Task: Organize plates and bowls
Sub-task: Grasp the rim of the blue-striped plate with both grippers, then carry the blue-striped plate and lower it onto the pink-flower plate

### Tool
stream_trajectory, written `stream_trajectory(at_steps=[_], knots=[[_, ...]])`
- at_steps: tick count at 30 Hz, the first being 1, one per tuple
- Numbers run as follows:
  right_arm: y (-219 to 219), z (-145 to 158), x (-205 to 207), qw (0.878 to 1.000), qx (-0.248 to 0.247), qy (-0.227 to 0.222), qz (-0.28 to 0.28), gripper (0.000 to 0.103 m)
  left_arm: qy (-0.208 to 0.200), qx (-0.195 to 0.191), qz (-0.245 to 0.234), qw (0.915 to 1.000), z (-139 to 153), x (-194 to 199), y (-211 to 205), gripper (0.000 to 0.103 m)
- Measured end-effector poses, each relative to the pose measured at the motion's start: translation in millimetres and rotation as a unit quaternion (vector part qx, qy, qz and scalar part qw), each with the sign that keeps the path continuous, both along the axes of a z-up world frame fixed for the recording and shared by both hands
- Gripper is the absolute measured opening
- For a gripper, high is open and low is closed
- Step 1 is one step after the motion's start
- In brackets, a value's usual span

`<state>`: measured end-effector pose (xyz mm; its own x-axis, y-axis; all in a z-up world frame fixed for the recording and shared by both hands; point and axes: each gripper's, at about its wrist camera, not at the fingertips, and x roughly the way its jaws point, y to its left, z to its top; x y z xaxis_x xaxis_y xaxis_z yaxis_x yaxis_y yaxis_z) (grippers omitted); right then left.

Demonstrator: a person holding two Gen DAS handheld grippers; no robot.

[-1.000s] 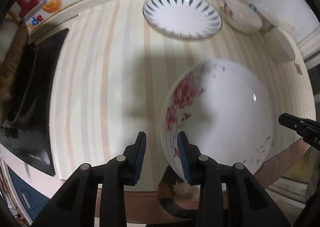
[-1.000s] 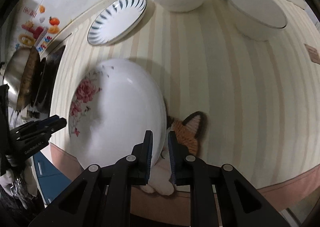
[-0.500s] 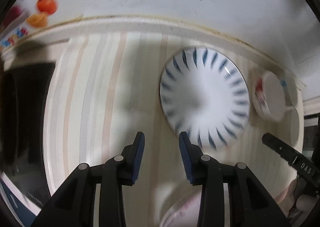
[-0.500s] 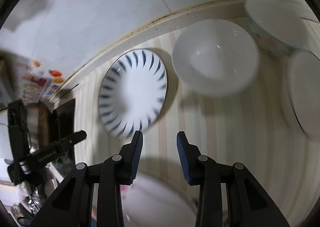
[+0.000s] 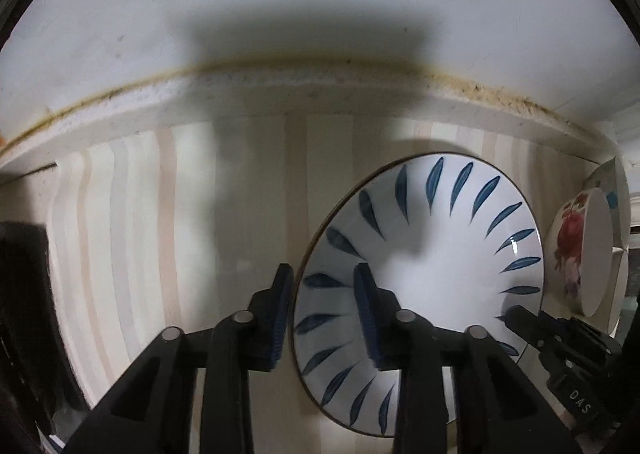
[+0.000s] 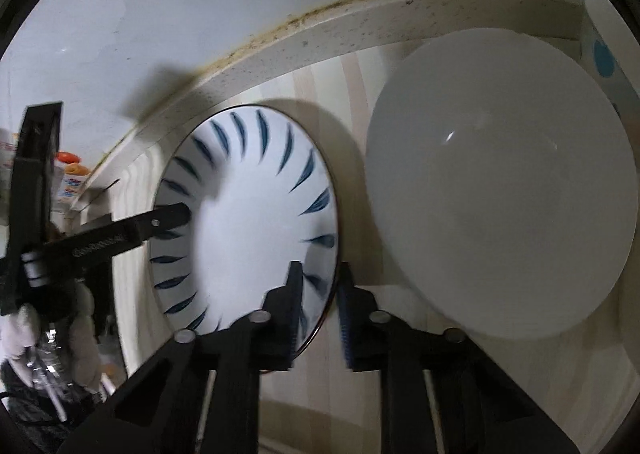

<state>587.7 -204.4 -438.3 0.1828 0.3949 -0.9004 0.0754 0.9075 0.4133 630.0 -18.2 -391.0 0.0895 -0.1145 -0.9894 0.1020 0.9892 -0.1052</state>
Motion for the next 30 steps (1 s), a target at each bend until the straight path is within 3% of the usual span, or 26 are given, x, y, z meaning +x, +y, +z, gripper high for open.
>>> stream_trajectory(at_steps=[14, 25, 30], knots=[[-4, 14, -10, 1.000, 0.001, -0.014, 0.015, 0.011, -0.018, 0.009, -0.009, 0.9998, 20, -52, -6, 0.025], [-16, 75, -57, 0.998, 0.013, -0.046, 0.030, 0.011, -0.071, -0.015, -0.018, 0.9972, 89, -126, 10, 0.025], [-19, 108, -87, 0.997, 0.012, -0.066, 0.035, 0.011, -0.086, -0.025, -0.022, 0.9957, 127, -157, -3, 0.025]])
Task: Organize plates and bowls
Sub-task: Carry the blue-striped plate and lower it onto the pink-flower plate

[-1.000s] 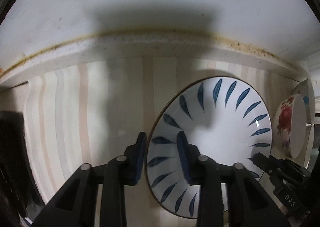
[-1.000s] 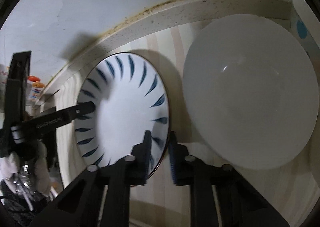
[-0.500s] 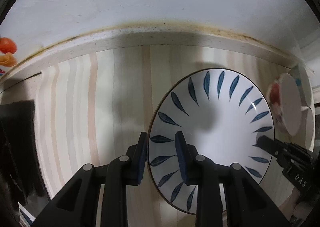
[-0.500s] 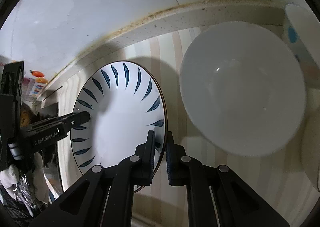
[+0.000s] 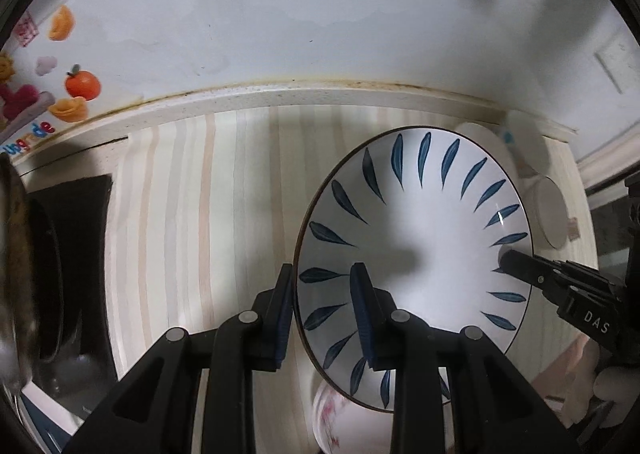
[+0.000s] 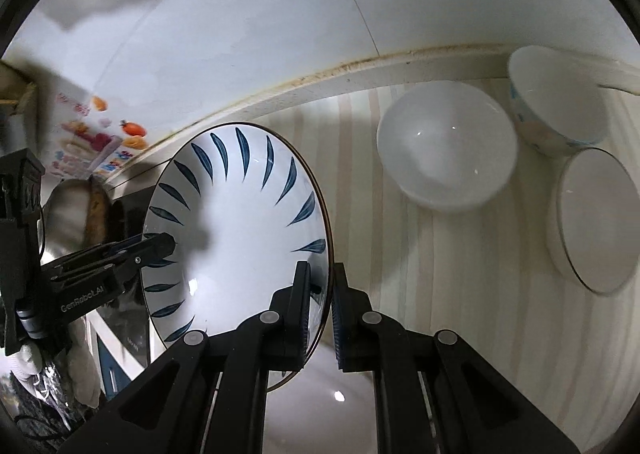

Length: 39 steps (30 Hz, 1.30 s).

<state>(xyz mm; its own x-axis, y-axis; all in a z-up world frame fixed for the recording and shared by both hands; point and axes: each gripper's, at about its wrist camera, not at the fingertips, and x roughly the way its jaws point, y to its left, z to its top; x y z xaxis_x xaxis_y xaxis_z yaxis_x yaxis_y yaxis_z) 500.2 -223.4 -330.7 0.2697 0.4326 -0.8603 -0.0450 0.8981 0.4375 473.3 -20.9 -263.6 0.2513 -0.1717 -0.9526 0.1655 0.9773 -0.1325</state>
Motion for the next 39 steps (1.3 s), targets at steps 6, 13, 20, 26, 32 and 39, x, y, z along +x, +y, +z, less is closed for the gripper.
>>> stream_trajectory(at_steps=[6, 13, 20, 26, 32, 39], knots=[[-9, 25, -44, 1.000, 0.002, -0.010, 0.000, 0.011, -0.008, -0.003, -0.009, 0.9999, 17, -43, -5, 0.025], [-14, 28, -94, 1.000, -0.003, -0.002, 0.008, 0.011, -0.001, -0.012, -0.005, 0.9999, 13, -88, 3, 0.025], [-19, 3, -132, 1.000, -0.005, 0.021, 0.015, 0.011, 0.027, -0.012, -0.003, 0.9995, -10, -116, 6, 0.025], [-16, -28, -143, 0.999, -0.020, 0.041, 0.023, 0.011, 0.054, -0.008, 0.000, 0.9985, -43, -123, 0, 0.025], [-18, -50, -144, 0.998, -0.035, 0.053, 0.030, 0.011, 0.072, 0.000, 0.000, 0.9974, -64, -123, -5, 0.025], [-11, -67, -137, 0.996, -0.044, 0.066, 0.038, 0.011, 0.091, 0.004, 0.005, 0.9958, -82, -114, -8, 0.025]])
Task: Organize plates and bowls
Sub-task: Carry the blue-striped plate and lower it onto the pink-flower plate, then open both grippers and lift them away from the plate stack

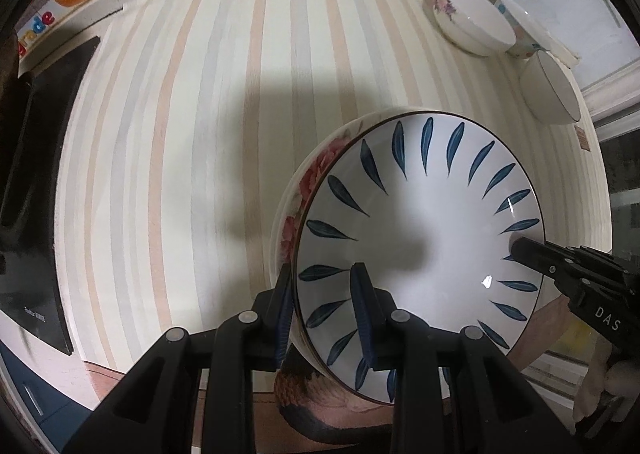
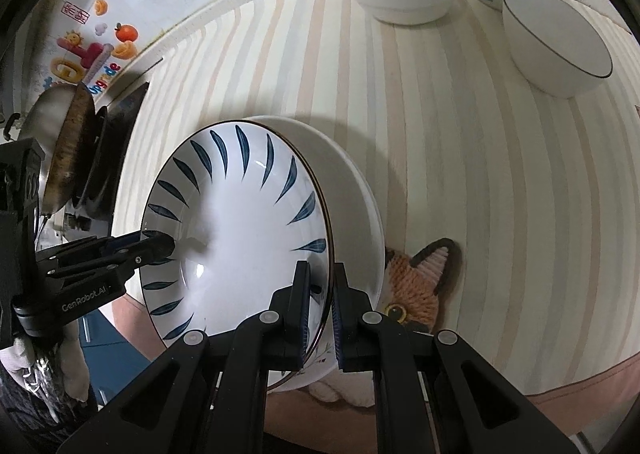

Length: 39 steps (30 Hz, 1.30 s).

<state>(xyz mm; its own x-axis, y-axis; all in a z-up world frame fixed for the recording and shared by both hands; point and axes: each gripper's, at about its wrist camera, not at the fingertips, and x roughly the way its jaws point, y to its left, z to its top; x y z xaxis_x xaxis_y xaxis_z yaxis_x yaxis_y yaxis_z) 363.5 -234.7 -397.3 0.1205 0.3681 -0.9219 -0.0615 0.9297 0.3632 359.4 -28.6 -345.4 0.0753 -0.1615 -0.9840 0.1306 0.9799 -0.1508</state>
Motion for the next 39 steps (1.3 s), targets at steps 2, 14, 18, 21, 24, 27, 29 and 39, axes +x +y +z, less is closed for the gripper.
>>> stream_trajectory(at_steps=[2, 14, 18, 21, 24, 27, 29, 39], knots=[[1, -2, 4, 1.000, -0.002, 0.005, -0.002, 0.011, 0.003, 0.000, 0.000, 1.0000, -3, 0, -1, 0.025], [-5, -14, 13, 1.000, 0.004, 0.025, -0.001, 0.012, 0.011, 0.020, -0.001, 0.9997, -13, 3, -11, 0.025], [-5, -15, 15, 1.000, 0.006, 0.027, 0.002, 0.012, 0.014, 0.023, 0.003, 0.9996, -14, 3, -13, 0.025], [-7, -15, 17, 0.999, 0.010, 0.033, 0.000, 0.014, 0.022, 0.018, 0.010, 0.9995, -14, 3, -11, 0.025], [-9, -16, 19, 0.999, 0.016, 0.045, -0.010, 0.016, 0.029, 0.015, 0.017, 0.9993, -15, 3, -10, 0.025], [-11, -14, 22, 0.999, 0.018, 0.049, -0.016, 0.018, 0.028, 0.017, 0.019, 0.9993, -14, 3, -11, 0.026], [-12, -13, 24, 0.998, 0.016, 0.050, -0.019, 0.018, 0.030, 0.018, 0.021, 0.9992, -14, 4, -11, 0.026], [-6, 14, 19, 0.999, -0.024, 0.029, -0.011, 0.018, 0.000, 0.042, 0.027, 0.9987, 14, -9, -7, 0.026]])
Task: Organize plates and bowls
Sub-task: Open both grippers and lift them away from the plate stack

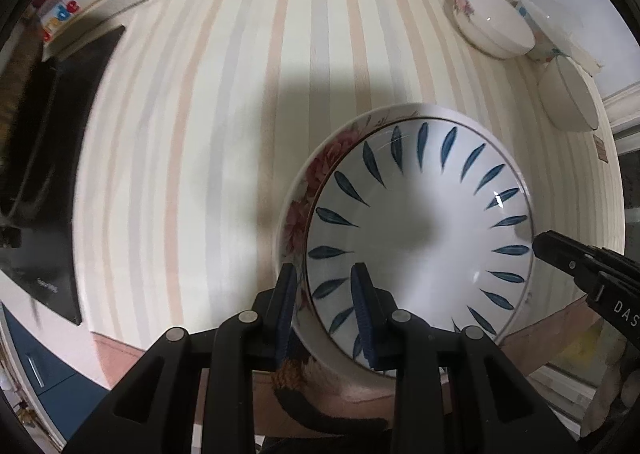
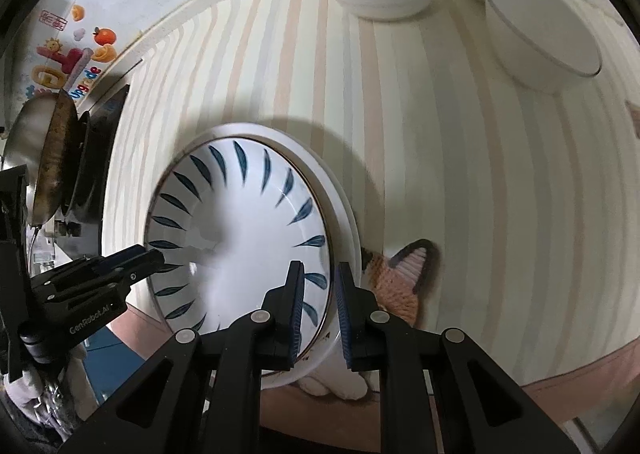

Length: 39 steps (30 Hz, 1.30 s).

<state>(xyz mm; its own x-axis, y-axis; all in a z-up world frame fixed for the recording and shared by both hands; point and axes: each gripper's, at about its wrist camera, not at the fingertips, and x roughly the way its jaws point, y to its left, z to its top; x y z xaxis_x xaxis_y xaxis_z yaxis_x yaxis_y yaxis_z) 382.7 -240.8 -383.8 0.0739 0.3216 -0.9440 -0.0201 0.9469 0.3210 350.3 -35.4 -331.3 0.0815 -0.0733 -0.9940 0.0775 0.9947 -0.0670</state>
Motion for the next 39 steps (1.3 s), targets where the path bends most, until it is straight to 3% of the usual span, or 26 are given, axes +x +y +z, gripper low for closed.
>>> stream_trajectory(at_steps=[3, 8, 15, 20, 21, 22, 23, 31, 34, 39], knots=[[2, 20, -8, 1.000, -0.009, -0.014, 0.005, 0.018, -0.017, 0.001, 0.000, 0.9999, 23, -13, -2, 0.026], [4, 61, -30, 0.999, -0.015, -0.040, 0.009, 0.031, -0.055, -0.004, -0.002, 0.9985, 66, -36, -3, 0.026], [6, 127, -71, 0.996, -0.017, -0.088, 0.004, 0.037, -0.108, -0.016, -0.007, 0.9940, 125, -73, 5, 0.029], [13, 169, -109, 0.993, -0.020, -0.119, 0.001, 0.054, -0.142, -0.022, -0.013, 0.9895, 155, -95, 11, 0.044], [14, 175, -115, 0.992, -0.023, -0.124, 0.000, 0.056, -0.151, -0.017, -0.019, 0.9882, 161, -103, 12, 0.055], [15, 181, -122, 0.991, -0.024, -0.129, -0.001, 0.058, -0.155, -0.017, -0.020, 0.9876, 165, -107, 13, 0.065], [17, 189, -131, 0.990, -0.024, -0.136, -0.004, 0.060, -0.160, -0.019, -0.022, 0.9867, 168, -112, 14, 0.067], [25, 223, -179, 0.987, -0.022, -0.157, -0.010, 0.069, -0.169, -0.030, -0.035, 0.9845, 182, -147, 21, 0.068], [22, 225, -185, 0.987, -0.011, -0.157, -0.019, 0.075, -0.169, -0.034, -0.034, 0.9844, 183, -149, 19, 0.078], [0, 220, -171, 0.987, 0.013, -0.154, -0.049, 0.075, -0.174, -0.037, -0.026, 0.9836, 184, -130, 11, 0.078]])
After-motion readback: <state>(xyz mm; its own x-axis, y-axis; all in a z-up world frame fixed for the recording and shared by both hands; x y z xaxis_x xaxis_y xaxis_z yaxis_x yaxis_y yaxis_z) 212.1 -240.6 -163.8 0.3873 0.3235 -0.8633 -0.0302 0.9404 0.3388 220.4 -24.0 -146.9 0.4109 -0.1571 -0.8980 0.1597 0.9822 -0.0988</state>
